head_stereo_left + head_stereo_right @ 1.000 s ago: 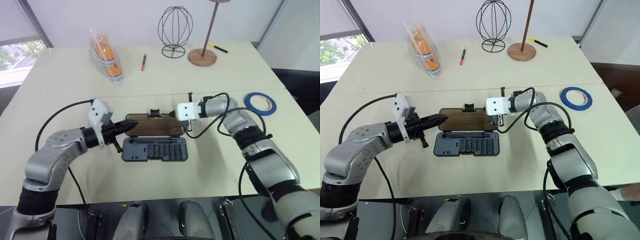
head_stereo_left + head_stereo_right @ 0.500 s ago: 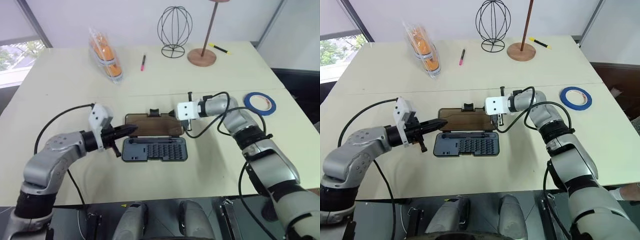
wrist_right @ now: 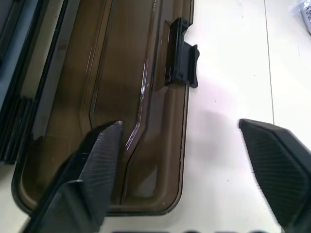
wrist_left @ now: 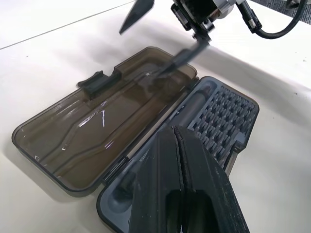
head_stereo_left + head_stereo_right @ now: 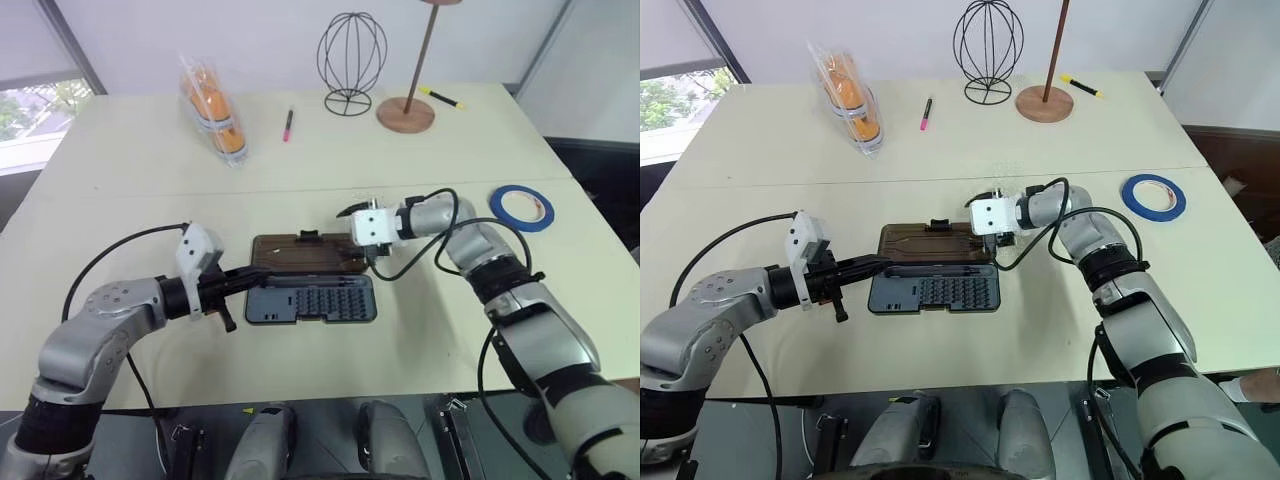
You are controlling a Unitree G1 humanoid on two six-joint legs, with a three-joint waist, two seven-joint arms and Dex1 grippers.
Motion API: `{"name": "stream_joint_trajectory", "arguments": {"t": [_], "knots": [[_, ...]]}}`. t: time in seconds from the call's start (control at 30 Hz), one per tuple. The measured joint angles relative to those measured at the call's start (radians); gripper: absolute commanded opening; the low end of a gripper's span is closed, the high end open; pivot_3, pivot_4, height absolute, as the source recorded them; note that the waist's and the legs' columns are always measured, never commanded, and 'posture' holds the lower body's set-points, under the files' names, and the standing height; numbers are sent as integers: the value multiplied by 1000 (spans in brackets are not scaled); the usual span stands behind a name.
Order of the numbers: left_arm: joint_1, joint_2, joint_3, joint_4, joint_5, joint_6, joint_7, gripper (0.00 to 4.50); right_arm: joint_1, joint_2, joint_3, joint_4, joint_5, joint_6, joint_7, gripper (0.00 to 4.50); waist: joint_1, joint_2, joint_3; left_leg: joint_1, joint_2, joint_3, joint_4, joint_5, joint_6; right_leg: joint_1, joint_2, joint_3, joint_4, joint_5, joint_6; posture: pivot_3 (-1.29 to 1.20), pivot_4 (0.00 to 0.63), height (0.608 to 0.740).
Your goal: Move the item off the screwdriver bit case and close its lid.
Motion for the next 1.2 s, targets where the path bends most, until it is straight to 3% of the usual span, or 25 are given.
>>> {"name": "stream_joint_trajectory", "arguments": {"t": [0.37,0.7,1.2], "knots": [[130,48,38,19,-25,10,-47,0,0,-6,-19,-44,13,28,-3,3772,1,0,0,0,0,0,0,0,1,0,0,0,0,0,0,0,150,740],[107,-39,-53,112,43,-57,-48,0,2,-6,-19,-57,19,38,-16,3772,2,0,0,0,0,0,0,0,0,0,0,0,0,0,0,0,150,740],[105,-60,-87,138,85,-102,-64,0,18,30,-54,-15,79,169,2,3772,1,0,0,0,0,0,0,0,0,0,0,0,0,0,0,0,150,740]]}}
